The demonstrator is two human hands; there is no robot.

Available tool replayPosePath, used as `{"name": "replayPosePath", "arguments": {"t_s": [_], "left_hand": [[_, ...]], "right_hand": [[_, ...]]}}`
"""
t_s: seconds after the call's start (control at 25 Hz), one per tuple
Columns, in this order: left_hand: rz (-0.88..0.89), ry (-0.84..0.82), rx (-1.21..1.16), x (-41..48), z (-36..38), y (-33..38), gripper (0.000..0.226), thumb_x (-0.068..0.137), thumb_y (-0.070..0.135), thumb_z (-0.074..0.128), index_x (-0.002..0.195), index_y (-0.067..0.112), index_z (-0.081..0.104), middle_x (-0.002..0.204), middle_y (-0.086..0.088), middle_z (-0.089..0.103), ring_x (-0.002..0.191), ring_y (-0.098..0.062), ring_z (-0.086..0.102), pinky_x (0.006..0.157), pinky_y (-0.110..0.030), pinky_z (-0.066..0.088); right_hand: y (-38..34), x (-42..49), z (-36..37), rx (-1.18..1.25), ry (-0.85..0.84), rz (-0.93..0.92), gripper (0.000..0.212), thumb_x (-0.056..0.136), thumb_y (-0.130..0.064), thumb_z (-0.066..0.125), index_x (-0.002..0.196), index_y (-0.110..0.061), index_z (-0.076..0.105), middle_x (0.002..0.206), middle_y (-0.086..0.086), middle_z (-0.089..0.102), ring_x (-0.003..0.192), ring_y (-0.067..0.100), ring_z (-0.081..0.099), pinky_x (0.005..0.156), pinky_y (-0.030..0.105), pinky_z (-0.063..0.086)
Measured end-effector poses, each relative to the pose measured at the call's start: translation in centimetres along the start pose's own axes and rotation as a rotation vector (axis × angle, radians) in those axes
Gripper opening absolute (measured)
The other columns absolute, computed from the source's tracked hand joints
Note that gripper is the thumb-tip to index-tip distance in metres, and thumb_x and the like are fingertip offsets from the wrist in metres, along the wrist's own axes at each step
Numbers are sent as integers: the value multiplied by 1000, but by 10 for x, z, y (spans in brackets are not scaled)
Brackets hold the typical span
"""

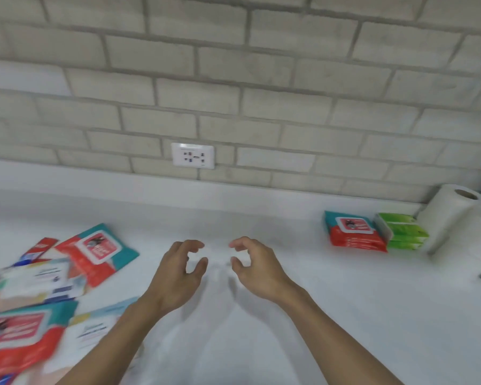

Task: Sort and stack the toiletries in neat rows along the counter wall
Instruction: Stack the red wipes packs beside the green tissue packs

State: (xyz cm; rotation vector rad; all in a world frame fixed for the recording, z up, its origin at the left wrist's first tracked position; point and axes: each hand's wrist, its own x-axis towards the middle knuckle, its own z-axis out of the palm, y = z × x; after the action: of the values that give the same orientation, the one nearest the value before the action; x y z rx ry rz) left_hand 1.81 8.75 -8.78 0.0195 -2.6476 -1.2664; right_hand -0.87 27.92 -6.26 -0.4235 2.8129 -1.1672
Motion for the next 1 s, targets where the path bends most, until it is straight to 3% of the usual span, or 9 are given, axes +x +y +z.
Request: {"name": "replayPosePath", "arguments": {"t_s": [0.24,0.48,0.56,0.84,1.0], "left_hand": [[-85,24,142,-40,-73,-59,27,91,30,60,117,30,56,116,13,52,109,-14,50,94,-34,48],[-166,-10,238,-64,-142,-97,24,90,29,62,113,32,56,123,7,56,113,-16,50,97,-39,47],[-190,-26,299,-69,-162,-110,25,89,30,63,113,32,56,124,5,57,113,-18,50,97,-41,47],[-488,21,538,-98,-218,-160,59,82,48,64,132,30,41,135,-2,50,123,-29,45,99,-48,45],[-700,11,426,-104,-228,-176,72,78,55,66,135,31,29,136,-6,46,116,-33,54,87,-51,55]], "right_hand": [[-63,-4,72,55,-171,-50,27,94,-25,58,120,-28,60,120,-10,60,109,7,53,99,24,44],[-116,-11,136,28,-315,-74,28,96,-27,57,123,-30,56,127,-9,57,103,8,53,86,20,46],[-132,-11,156,32,-362,-97,27,96,-27,58,122,-31,57,128,-7,57,105,10,55,88,23,48],[-174,-16,223,-48,-456,-207,43,92,-42,61,133,-37,49,140,-5,41,129,13,43,102,36,48],[-175,-22,250,-251,-468,-220,55,89,-52,60,139,-42,40,146,-6,33,134,18,35,110,43,38]]}}
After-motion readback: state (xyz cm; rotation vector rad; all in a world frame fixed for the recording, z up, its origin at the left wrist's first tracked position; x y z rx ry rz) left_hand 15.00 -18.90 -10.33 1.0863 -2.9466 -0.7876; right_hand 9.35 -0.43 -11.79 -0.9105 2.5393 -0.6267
